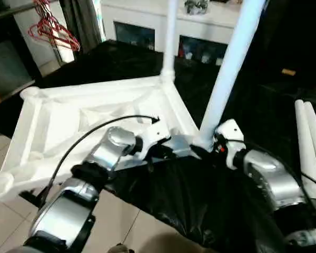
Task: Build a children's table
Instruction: Rotate leg to tighten
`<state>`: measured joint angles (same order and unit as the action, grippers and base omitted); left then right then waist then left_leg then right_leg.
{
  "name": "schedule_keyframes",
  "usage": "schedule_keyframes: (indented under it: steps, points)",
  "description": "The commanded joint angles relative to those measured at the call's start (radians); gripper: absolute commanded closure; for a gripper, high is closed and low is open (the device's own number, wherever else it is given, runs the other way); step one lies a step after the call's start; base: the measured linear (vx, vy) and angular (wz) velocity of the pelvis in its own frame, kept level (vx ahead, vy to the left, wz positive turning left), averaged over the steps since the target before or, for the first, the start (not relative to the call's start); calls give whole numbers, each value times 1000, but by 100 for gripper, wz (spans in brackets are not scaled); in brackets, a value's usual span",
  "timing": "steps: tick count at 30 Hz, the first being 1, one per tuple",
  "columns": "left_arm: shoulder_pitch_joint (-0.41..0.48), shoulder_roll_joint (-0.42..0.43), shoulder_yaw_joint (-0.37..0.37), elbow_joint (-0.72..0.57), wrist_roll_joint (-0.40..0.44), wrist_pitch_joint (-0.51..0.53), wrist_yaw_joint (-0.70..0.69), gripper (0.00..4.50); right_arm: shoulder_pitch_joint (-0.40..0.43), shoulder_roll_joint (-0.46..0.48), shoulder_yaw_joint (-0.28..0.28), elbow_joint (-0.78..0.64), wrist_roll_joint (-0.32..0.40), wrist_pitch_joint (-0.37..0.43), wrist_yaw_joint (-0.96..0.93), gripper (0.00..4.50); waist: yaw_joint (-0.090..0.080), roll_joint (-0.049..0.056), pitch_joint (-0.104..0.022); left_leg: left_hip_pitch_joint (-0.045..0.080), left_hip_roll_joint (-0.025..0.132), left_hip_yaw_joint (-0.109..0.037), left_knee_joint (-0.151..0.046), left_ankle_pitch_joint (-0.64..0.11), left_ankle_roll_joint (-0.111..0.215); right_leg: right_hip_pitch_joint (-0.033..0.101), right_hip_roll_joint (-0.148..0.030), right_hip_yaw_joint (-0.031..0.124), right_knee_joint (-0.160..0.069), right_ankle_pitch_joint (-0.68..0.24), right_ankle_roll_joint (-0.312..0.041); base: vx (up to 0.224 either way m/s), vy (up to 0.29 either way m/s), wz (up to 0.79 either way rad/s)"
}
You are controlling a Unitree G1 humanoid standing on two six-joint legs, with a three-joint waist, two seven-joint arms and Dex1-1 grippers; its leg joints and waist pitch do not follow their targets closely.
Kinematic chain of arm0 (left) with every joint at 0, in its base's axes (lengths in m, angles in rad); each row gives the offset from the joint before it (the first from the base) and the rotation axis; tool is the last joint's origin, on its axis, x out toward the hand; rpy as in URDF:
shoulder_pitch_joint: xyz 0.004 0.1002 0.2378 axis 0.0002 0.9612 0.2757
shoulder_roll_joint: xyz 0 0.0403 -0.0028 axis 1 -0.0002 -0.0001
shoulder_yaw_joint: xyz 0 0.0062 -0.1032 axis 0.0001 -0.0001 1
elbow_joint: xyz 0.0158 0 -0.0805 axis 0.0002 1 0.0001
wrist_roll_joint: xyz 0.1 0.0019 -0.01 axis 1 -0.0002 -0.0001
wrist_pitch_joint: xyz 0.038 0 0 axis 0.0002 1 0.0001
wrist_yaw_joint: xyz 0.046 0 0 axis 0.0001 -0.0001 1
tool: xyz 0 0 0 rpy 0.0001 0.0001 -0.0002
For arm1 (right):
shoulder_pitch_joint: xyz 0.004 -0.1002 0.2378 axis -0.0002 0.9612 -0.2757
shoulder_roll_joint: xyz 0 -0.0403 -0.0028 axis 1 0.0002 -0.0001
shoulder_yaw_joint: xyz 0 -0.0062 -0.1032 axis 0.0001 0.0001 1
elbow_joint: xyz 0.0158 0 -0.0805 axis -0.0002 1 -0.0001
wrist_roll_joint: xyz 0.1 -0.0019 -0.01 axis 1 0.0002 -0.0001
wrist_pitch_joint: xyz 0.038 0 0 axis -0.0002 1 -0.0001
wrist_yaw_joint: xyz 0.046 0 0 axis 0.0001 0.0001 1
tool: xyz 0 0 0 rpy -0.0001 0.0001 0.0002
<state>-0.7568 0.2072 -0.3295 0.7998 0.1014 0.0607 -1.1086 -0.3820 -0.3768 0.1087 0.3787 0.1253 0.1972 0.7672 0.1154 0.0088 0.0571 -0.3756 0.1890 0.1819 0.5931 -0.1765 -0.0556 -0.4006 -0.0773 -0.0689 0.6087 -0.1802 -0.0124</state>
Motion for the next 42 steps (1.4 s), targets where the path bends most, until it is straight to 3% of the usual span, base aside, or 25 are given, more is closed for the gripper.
schedule_keyframes:
  steps: [1, 4, 10, 11, 12, 20, 26, 31, 33, 35, 40, 41, 42]
  points:
    - [2, -4, -7, -70, -62, -51, -75, 450, 20, -34, 25, -65, 36, -3, 98, 75, 1, -9, -71, 14, 46, -15, -68, -190, 63, 54, -78, 47, -71, -147, -236, 0, 0, 0]
    - [23, 18, -10, -105, -77, -52, -140, 450, 38, -75, 32, -108, 63, 7, 176, 75, 7, -9, -69, 13, 48, -14, -68, -192, 70, 55, -79, 47, -71, -153, -237, 0, 0, 0]
    - [51, 57, -19, -157, -87, -42, -221, 450, 58, -117, 58, -139, 63, 6, 264, 75, 11, -11, -65, 17, 49, -14, -72, -225, 52, 49, -80, 48, -79, -244, -219, 0, 0, 0]
    - [53, 59, -18, -160, -88, -42, -226, 450, 59, -120, 60, -140, 61, 4, 271, 103, 12, -8, -64, 17, 50, -15, -73, -229, 49, 46, -80, 49, -80, -255, -214, 0, 0, 0]
    - [58, 67, -19, -172, -89, -36, -242, 450, 63, -125, 66, -146, 64, 7, 280, 103, 11, -9, -66, 16, 49, -15, -73, -230, 46, 48, -80, 48, -80, -259, -211, 0, 0, 0]
    - [64, 82, -17, -186, -89, -26, -261, 450, 74, -131, 81, -159, 59, 3, 298, 171, 17, -10, -68, 15, 48, -14, -71, -201, 49, 47, -78, 48, -74, -221, -213, 0, 0, 0]
    - [68, 86, -14, -191, -88, -15, -262, 450, 88, -115, 76, -166, 74, 14, 296, 177, 19, -10, -68, 15, 48, -15, -70, -200, 49, 48, -78, 48, -74, -221, -212, 0, 0, 0]
    - [47, 56, 5, -137, -56, 12, -150, 450, 80, -54, 41, -111, 73, 20, 192, 177, 16, -9, -68, 16, 46, -15, -71, -208, 38, 44, -78, 47, -77, -235, -211, 0, 0, 0]
    - [-1, -6, 38, -43, -23, 40, 42, 450, 45, 37, 3, -15, 27, 23, -16, 177, 10, -10, -66, 18, 43, -15, -73, -224, 18, 40, -76, 46, -81, -277, -201, 0, 0, 0]
    - [-30, -47, 58, 5, -14, 65, 153, 450, 22, 96, -19, 39, 14, 35, -132, 177, 6, -14, -67, 18, 39, -17, -73, -225, 3, 44, -80, 45, -85, -311, -187, 0, 0, 0]
    - [-59, -98, 72, 50, -3, 83, 273, 450, -18, 176, -48, 108, -6, 42, -291, 177, 1, -15, -67, 15, 38, -16, -72, -208, 23, 48, -80, 47, -87, -295, -175, 0, 0, 0]
    - [-75, -129, 81, 77, -1, 87, 333, 450, -47, 219, -58, 152, -27, 30, -386, 177, -2, -10, -67, 14, 37, -17, -73, -202, 17, 44, -78, 46, -86, -289, -177, 0, 0, 0]
    - [-83, -146, 78, 89, 3, 77, 349, 450, -62, 245, -61, 173, -37, 17, -424, 177, -8, -12, -68, 13, 36, -18, -74, -203, 7, 45, -77, 45, -84, -288, -180, 0, 0, 0]
